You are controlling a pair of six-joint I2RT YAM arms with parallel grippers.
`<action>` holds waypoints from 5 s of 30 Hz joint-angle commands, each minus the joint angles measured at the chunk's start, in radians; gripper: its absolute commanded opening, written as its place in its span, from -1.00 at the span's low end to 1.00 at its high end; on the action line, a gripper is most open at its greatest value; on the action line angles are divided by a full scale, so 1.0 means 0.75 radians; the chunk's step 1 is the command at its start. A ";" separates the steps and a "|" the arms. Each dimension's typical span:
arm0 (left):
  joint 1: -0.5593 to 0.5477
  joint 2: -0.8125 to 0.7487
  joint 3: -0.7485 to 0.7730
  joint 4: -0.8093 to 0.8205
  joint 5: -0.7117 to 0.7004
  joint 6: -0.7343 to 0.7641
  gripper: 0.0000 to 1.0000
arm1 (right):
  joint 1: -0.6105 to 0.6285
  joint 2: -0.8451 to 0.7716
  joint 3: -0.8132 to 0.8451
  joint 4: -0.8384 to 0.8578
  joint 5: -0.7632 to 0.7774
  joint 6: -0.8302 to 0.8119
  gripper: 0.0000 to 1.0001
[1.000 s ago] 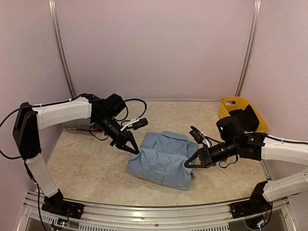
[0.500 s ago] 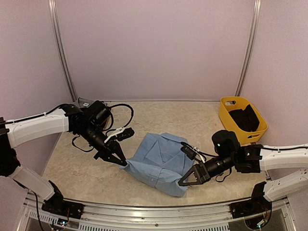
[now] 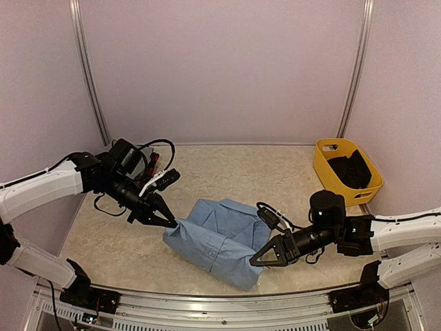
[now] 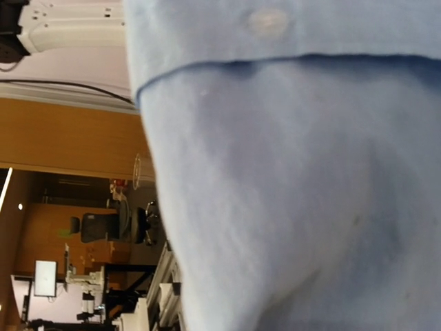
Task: Fold and stack the long sleeve shirts
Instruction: Fold the 2/3-rectangle-folded shirt at the center of the board.
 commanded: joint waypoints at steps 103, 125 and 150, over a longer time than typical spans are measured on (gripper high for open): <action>0.299 1.184 0.818 0.796 -0.027 -1.042 -1.00 | -0.618 0.739 0.733 -0.277 -0.143 -0.751 -1.00; 0.313 1.087 0.747 0.976 -0.128 -1.152 -1.00 | -0.529 0.794 0.226 0.785 0.109 -0.079 -1.00; 0.229 1.048 0.669 1.070 -0.564 -1.071 0.92 | -0.942 0.992 0.545 -0.031 0.116 -0.732 -0.76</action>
